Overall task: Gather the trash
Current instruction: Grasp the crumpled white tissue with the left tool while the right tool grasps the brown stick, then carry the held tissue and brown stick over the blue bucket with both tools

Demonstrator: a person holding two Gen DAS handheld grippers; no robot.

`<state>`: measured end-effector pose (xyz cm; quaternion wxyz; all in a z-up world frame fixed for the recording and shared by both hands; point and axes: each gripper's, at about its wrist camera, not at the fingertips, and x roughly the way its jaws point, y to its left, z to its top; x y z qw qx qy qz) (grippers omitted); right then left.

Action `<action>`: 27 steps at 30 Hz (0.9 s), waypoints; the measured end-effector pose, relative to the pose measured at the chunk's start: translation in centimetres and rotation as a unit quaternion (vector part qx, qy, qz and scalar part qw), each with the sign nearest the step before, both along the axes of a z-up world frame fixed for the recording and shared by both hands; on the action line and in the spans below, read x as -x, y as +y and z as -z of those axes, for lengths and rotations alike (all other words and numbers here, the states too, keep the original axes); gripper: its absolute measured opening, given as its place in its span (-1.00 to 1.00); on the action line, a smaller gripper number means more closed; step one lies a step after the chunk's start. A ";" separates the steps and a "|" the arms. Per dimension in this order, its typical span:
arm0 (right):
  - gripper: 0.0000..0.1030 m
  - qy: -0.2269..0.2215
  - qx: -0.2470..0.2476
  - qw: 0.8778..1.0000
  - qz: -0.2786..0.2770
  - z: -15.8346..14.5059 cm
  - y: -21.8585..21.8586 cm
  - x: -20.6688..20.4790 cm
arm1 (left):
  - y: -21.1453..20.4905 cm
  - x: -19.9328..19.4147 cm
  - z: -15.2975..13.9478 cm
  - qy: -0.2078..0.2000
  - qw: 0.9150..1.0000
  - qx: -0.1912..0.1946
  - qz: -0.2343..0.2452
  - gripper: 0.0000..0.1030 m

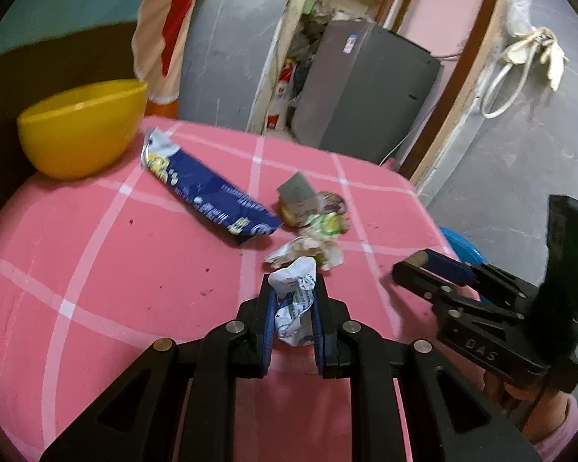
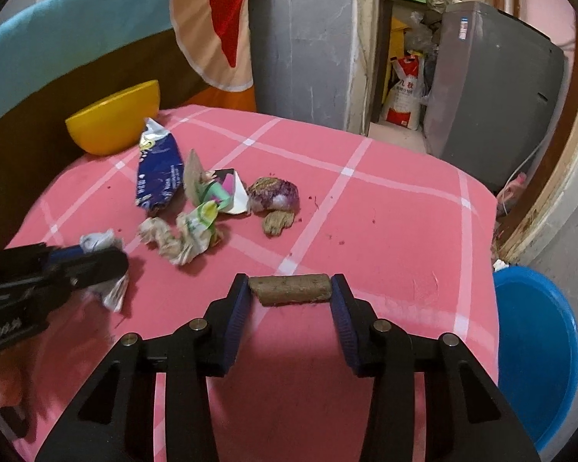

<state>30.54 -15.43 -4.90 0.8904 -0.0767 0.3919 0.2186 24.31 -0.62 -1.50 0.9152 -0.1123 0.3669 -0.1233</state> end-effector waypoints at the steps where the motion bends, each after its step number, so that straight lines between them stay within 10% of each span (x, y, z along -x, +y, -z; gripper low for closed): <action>1: -0.21 -0.009 -0.008 1.000 0.010 -0.1 -0.4 0.6 | -0.2 0.3 -0.3 -0.009 1.000 -0.003 0.002 -0.73; 27: -0.21 -0.307 -0.068 0.933 0.174 -12.2 -12.3 9.7 | -13.4 -1.0 -10.5 -0.205 0.973 0.030 0.098 -0.73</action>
